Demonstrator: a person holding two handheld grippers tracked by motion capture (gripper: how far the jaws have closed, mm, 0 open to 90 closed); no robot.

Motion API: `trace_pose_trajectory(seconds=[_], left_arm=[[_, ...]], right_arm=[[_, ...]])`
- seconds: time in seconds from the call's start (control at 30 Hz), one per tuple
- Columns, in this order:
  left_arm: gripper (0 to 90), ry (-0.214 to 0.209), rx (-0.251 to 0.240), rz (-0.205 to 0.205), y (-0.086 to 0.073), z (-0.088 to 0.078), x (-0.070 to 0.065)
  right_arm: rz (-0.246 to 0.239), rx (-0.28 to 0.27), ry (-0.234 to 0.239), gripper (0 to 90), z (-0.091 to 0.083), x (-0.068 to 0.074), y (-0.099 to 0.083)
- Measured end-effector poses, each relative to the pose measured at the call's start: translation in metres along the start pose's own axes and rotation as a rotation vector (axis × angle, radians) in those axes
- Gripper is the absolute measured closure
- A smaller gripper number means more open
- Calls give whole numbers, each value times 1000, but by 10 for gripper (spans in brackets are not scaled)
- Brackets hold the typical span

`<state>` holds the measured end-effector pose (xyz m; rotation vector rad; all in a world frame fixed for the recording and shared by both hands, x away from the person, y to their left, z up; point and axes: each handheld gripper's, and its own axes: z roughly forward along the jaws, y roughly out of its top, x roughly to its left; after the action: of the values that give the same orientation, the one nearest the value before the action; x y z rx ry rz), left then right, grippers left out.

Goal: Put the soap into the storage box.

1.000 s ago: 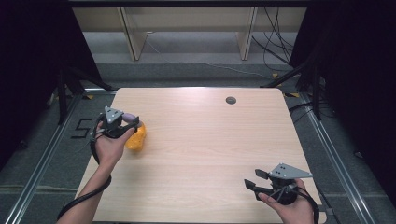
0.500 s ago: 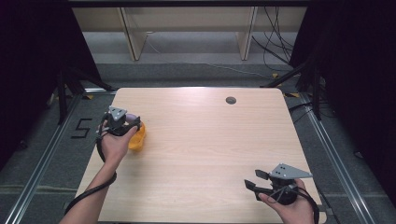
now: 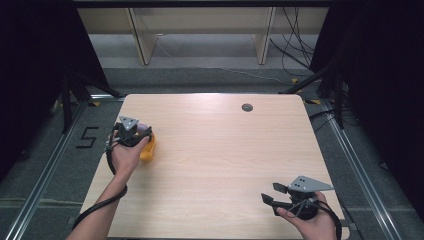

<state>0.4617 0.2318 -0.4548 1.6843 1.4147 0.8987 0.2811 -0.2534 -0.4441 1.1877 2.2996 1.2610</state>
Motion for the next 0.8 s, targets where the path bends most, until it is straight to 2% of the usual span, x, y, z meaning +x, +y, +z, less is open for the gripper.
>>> trace_pose_trajectory(seconds=[0.1,0.2,0.33,0.4,0.47,0.5,0.6,0.67,0.7,0.73,0.8], left_arm=[[395,-1,0,-2,-3,1,-1],[395,-1,-5,-5,-6,2,-2],[394,-1,-7,-17,-9,3,-2],[394,-3,-10,-11,-11,3,-2],[393,-4,-11,-12,-12,2,-2],[393,-6,-12,-18,-12,2,-2],[392,-7,-6,-20,-14,0,-1],[392,-11,3,-27,-15,-2,-1],[392,-15,10,-25,-15,-3,0],[392,-16,16,-23,-15,-3,0],[391,-18,33,-20,-15,-5,0]], right_arm=[[17,17,9,421,1,2,0],[0,3,10,421,2,1,-1],[4,8,18,421,2,2,-1],[20,29,26,421,2,3,-1],[7,25,23,421,2,3,-1],[-18,22,22,421,3,1,-1],[-9,27,33,421,4,3,-1],[-35,19,21,421,4,3,-1],[-7,34,36,421,3,5,-1],[-28,29,33,421,4,4,0],[-38,30,26,421,4,3,0]])
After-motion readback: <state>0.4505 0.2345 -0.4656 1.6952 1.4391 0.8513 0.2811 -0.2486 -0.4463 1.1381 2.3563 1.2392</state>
